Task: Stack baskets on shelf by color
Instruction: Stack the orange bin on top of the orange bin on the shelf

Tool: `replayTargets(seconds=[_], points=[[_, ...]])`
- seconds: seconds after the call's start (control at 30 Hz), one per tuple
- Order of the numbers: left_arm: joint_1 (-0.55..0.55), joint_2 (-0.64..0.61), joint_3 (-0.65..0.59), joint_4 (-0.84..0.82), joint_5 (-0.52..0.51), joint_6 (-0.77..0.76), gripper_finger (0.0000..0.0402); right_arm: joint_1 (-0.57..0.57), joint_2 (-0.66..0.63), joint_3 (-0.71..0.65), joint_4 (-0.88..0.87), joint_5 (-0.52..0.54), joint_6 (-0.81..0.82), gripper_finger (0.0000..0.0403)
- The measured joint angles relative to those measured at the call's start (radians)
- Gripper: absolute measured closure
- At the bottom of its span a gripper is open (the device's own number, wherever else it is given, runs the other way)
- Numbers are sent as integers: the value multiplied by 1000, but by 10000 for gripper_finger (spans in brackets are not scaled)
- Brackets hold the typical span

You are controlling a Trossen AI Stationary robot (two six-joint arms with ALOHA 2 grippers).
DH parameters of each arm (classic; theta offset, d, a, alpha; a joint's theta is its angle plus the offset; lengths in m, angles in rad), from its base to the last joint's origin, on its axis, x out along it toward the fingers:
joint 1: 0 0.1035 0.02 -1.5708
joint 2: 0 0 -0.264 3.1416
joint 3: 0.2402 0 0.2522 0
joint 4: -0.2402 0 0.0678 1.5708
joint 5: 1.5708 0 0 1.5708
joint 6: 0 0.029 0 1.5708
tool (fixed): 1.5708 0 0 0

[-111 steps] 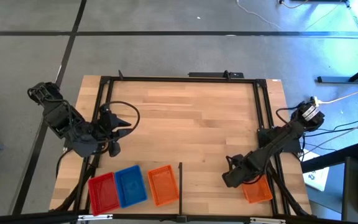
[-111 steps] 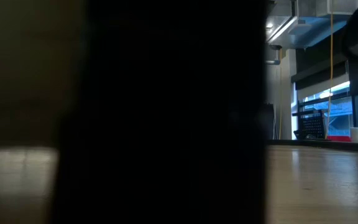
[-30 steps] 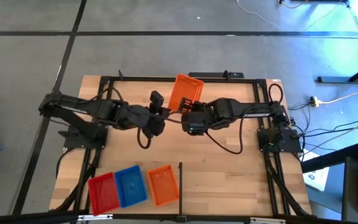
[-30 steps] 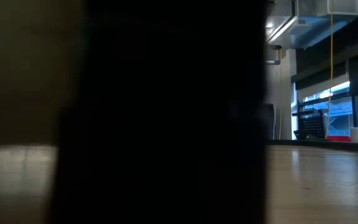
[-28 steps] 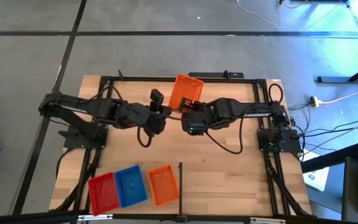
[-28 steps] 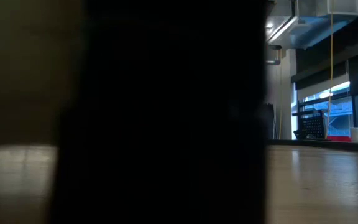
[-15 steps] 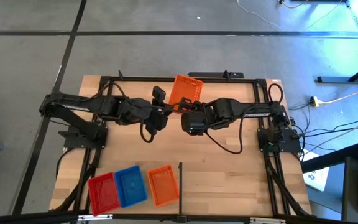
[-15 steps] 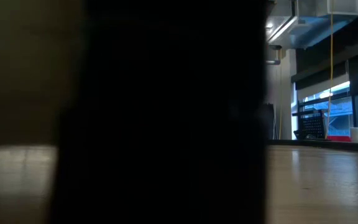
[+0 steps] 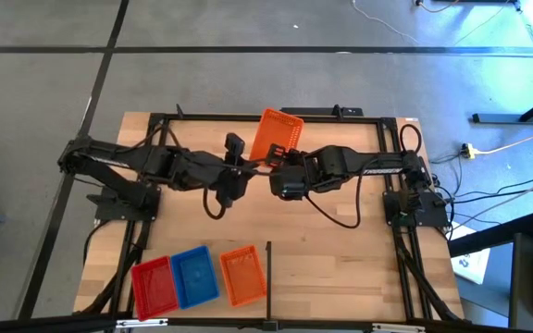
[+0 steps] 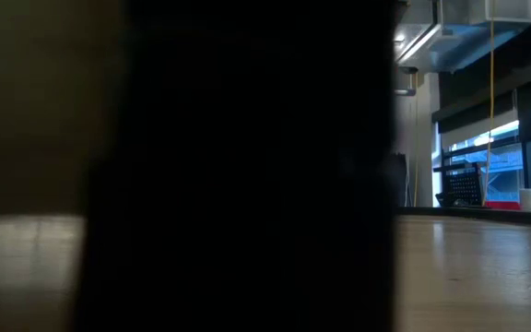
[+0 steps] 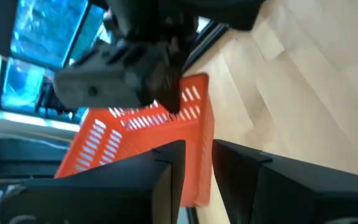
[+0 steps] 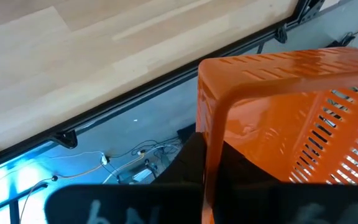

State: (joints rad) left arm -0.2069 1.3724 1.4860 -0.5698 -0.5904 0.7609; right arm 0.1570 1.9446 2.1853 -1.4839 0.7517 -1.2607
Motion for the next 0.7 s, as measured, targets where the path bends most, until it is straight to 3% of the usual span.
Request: replayTargets(seconds=[0.7], points=[[82, 23, 0, -79, 41, -50, 327, 1, 0, 0, 30, 16, -1, 403]])
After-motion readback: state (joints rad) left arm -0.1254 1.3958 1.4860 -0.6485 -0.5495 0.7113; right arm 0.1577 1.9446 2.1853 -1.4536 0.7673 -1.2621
